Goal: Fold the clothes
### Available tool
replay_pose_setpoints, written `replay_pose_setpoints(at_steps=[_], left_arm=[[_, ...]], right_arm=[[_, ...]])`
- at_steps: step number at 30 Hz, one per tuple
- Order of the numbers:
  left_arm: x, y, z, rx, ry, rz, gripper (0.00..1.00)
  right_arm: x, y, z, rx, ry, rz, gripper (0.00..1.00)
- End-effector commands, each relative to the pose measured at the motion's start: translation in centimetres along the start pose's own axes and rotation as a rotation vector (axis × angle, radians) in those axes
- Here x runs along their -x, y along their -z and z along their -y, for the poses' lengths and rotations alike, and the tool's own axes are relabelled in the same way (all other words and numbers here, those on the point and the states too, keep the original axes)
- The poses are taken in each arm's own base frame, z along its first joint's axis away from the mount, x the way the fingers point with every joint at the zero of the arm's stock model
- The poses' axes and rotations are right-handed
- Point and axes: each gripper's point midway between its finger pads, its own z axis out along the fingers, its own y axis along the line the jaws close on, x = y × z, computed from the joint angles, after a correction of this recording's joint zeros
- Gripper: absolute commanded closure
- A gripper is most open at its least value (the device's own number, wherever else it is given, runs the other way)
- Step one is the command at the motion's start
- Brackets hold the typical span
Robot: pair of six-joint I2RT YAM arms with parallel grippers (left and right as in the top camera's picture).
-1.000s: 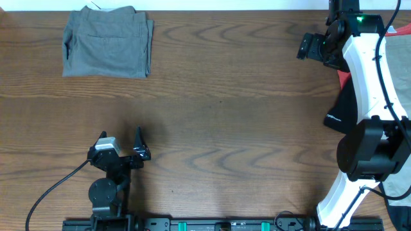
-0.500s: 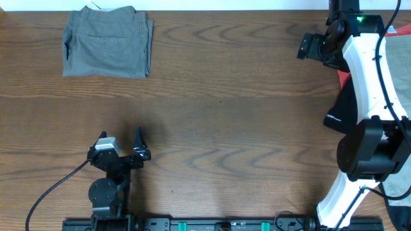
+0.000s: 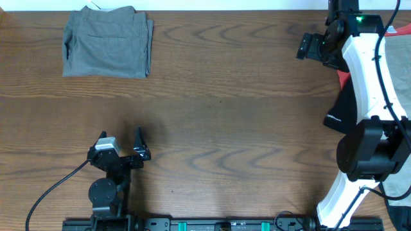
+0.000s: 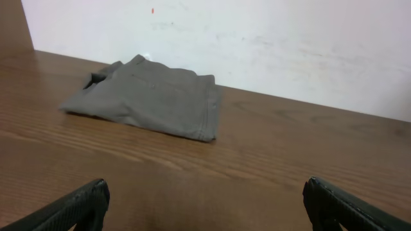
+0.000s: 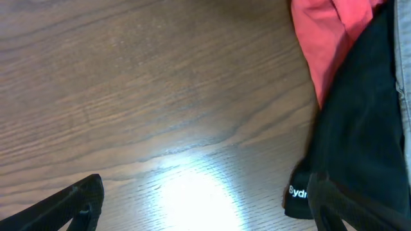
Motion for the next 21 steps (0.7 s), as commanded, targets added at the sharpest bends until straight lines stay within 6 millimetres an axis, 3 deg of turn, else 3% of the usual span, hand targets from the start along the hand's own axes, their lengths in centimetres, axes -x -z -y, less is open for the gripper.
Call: replay_pose_setpoints(at_steps=[1, 7, 15, 19, 21], left_arm=[[-1.4, 0.0, -0.6, 0.026, -0.015, -0.043, 0.02], [-1.4, 0.0, -0.6, 0.026, -0.015, -0.043, 0.02], [-1.4, 0.0, -0.6, 0.026, -0.015, -0.043, 0.02], [-1.4, 0.0, -0.6, 0.026, -0.015, -0.043, 0.02], [-1.4, 0.0, -0.6, 0.026, -0.015, -0.043, 0.02]], right_arm=[[0.3, 3.9, -1.1, 0.039, 0.004, 0.079, 0.01], [0.2, 9.7, -2.6, 0.101, 0.034, 0.196, 0.01], [-1.7, 17.9, -4.7, 0.175, 0.126, 0.364, 0.01], [-3.0, 20.9, -4.6, 0.181, 0.166, 0.463, 0.01], [-3.5, 21.3, -3.9, 0.166, 0.163, 0.499, 0.01]])
